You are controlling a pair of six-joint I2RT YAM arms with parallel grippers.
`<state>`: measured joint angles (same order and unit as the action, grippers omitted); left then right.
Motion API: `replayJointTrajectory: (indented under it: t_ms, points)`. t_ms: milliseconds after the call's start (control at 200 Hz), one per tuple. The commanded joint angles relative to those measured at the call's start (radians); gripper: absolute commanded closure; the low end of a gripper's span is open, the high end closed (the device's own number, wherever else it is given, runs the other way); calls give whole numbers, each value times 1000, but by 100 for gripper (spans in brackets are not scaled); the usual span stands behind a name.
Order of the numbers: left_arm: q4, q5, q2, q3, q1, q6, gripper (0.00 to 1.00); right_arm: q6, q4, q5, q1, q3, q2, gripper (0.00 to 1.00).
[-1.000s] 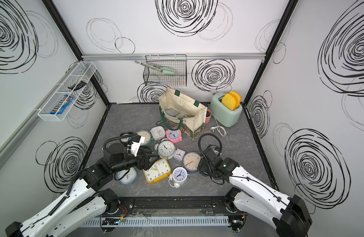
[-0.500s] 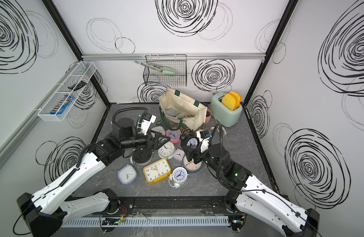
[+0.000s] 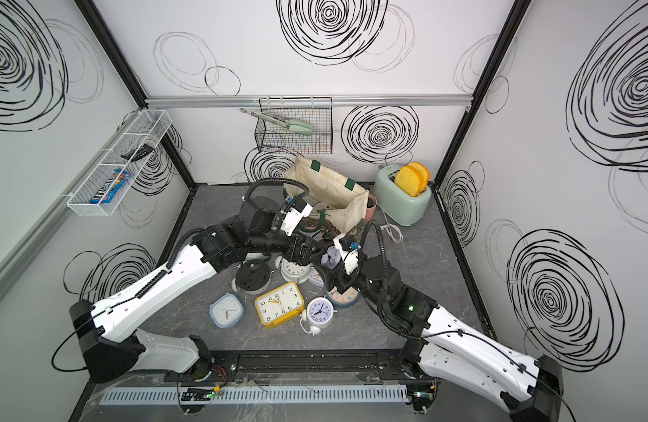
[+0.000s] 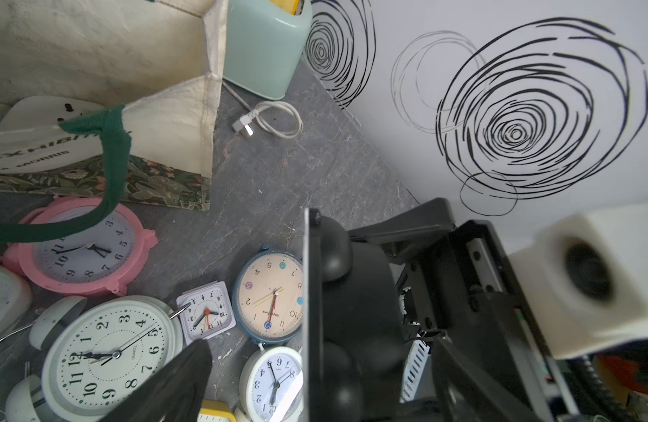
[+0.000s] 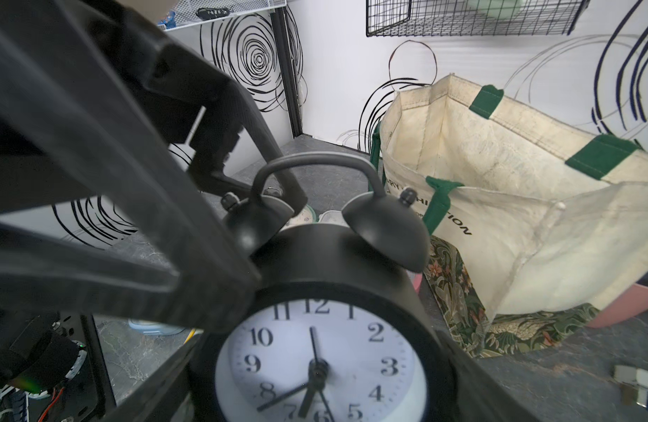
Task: Put the alarm clock into the canvas bag
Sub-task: Pick up the alarm from the center of the board.
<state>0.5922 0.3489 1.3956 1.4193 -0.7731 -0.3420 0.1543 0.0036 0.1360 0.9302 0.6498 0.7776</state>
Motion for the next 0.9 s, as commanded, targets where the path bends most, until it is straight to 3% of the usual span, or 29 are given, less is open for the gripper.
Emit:
replayJointTrajectory:
  t_ms: [0, 75, 165, 405, 615, 740, 760, 791, 891]
  points:
    - [56, -34, 27, 52, -19, 41, 1, -34, 65, 11, 9, 16, -22, 35]
    - [69, -46, 44, 65, -26, 42, 1, -38, 69, 12, 9, 12, -26, 35]
    - [65, -34, 51, 68, -32, 36, 7, -41, 72, 11, 10, 11, -24, 35]
    - [24, 9, 60, 58, -34, -11, 41, -60, 64, 17, 15, 15, -6, 35]
    - [-27, 21, 41, 29, -33, -66, 61, -72, 63, 13, 18, 12, -3, 33]
    - [-60, -11, 17, -5, -21, -126, 67, -68, 71, 13, 19, -3, -17, 23]
    - [-61, -19, 15, -8, -19, -131, 68, -66, 76, 17, 19, -7, -20, 17]
    - [-60, -28, 13, -12, -14, -137, 69, -58, 80, 31, 21, -13, -26, 0]
    - [-67, -126, -12, -23, 14, -170, 72, -28, 78, 81, 22, -29, -56, 3]
